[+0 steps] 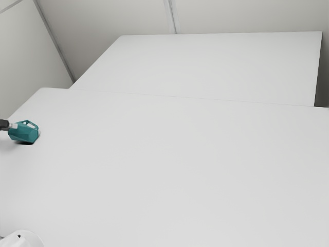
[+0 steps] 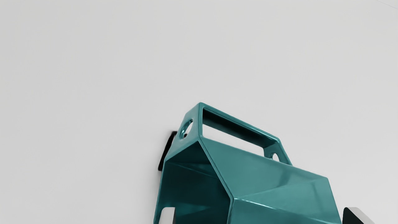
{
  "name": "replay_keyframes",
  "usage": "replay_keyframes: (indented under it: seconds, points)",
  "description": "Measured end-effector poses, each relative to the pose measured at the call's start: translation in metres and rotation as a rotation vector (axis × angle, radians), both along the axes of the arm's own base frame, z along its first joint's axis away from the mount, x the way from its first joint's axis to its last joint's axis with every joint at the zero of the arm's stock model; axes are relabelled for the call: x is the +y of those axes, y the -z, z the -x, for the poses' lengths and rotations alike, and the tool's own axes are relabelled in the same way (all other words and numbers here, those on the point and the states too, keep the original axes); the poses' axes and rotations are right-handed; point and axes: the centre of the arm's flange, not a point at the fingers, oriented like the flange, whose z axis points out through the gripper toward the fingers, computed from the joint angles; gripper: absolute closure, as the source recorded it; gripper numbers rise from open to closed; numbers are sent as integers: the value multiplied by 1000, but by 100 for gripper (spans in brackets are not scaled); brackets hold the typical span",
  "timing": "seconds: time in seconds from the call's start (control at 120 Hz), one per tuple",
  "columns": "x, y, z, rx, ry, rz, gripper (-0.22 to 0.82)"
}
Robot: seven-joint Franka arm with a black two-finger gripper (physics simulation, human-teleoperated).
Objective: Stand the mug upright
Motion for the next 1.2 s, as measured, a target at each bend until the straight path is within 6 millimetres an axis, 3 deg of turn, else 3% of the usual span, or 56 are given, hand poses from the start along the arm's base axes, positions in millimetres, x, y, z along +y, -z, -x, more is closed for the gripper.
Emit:
replay_keyframes:
  seconds: [0.333, 0.633, 0.867, 1.2]
  points:
    - [-11, 15, -14, 6, 8, 21, 3]
    - [-16, 17, -19, -1, 4, 38, 22]
    - [-18, 19, -21, 3, -1, 49, 25]
    - [-22, 9, -28, 0, -3, 45, 46]
